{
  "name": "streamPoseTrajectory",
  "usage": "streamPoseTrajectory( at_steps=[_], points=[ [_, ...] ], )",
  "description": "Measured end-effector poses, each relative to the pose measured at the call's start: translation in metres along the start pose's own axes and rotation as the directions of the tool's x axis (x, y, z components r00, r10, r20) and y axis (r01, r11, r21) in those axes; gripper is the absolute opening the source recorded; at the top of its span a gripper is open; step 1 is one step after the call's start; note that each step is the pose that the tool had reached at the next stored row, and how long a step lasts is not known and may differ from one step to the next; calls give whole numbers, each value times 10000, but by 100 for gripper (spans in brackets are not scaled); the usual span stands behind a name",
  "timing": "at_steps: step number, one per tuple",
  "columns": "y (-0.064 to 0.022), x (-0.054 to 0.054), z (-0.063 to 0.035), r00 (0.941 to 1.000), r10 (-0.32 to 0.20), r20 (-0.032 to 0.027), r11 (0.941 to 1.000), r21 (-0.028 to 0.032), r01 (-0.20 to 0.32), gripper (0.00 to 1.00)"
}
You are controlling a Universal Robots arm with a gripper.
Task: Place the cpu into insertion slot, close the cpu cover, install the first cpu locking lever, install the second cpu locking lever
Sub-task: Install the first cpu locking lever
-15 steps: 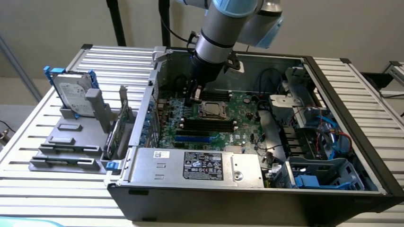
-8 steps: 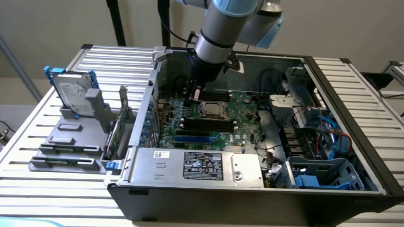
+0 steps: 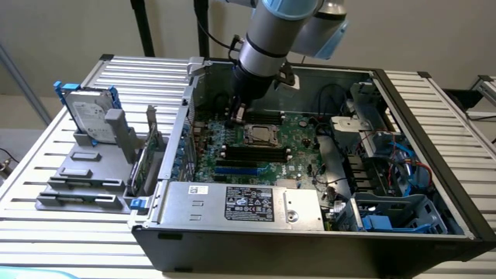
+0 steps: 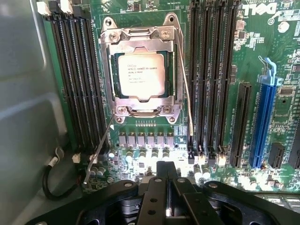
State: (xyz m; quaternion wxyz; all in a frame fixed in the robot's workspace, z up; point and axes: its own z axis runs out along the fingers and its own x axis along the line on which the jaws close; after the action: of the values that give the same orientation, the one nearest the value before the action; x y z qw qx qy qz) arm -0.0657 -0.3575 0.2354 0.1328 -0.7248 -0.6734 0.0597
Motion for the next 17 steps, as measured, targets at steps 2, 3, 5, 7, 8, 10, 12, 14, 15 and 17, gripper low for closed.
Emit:
streamPoseTrajectory(
  at_steps=[2, 3, 5, 7, 8, 10, 12, 14, 15, 17],
  points=[
    [-5, 1, -15, 9999, 120, -119, 9999, 6, -120, 11],
    [-8, 1, -24, 9997, 180, -187, 9998, 8, -180, 11],
    [-16, 3, -43, 9990, 309, -320, 9995, 9, -309, 11],
    [-23, 4, -61, 9980, 437, -447, 9990, 8, -437, 11],
    [-27, 5, -71, 9973, 513, -518, 9987, 7, -513, 11],
    [-35, 7, -88, 9958, 652, -649, 9979, 8, -653, 11],
    [-42, 8, -104, 9938, 791, -779, 9969, 10, -793, 11],
    [-49, 9, -121, 9913, 948, -914, 9955, 13, -951, 11],
    [-52, 10, -128, 9900, 1024, -973, 9947, 14, -1028, 11],
    [-58, 11, -141, 9869, 1189, -1094, 9928, 15, -1194, 11]
  ],
)
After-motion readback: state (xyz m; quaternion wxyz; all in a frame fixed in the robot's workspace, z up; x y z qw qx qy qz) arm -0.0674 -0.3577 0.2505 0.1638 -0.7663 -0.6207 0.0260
